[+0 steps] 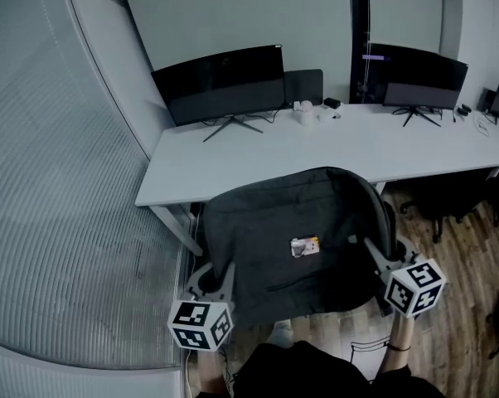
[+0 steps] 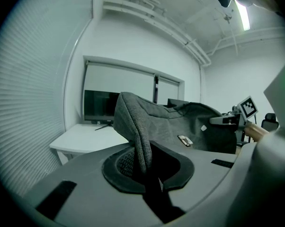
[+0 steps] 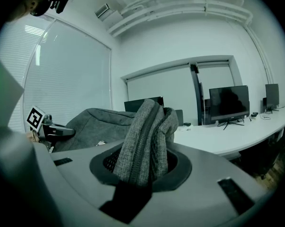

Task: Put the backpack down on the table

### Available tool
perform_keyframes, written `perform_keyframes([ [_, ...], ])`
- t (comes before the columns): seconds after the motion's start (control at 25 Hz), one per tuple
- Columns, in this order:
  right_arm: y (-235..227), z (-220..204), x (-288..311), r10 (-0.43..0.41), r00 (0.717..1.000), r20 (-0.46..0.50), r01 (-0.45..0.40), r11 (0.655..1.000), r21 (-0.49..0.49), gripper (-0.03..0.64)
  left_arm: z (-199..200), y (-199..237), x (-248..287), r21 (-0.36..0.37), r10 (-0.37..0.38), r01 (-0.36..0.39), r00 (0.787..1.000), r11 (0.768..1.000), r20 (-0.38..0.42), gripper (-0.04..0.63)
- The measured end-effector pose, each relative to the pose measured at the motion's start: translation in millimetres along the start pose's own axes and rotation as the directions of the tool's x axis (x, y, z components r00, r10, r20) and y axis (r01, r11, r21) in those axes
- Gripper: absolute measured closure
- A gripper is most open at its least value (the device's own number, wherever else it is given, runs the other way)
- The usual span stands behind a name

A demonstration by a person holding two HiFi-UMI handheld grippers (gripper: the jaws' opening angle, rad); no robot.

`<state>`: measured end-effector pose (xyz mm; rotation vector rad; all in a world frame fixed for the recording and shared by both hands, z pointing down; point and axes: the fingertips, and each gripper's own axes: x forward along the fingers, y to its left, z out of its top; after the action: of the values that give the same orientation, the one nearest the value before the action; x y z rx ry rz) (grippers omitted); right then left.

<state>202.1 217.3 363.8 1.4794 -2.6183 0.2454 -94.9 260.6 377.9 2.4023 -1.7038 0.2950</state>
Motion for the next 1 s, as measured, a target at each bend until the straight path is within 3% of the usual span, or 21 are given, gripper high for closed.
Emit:
perform_keyframes([
  [0.52,-14.4,-4.0,60.6,0.013,0.999,-0.053,-0.013,1.0,0.008,0.508,-8.7,34.0,47.2,-0.04,0.006,-0.008,0.999,0.999,-0.045,0.551],
  [1.0,-33.8,20.5,149.3,0.012,0.998,-0.067,-0.011,1.0,0.013,0.508,17.4,91.9,119.2,-0.06,0.003,-0.006,0.999,0.998,-0.054,0.551],
])
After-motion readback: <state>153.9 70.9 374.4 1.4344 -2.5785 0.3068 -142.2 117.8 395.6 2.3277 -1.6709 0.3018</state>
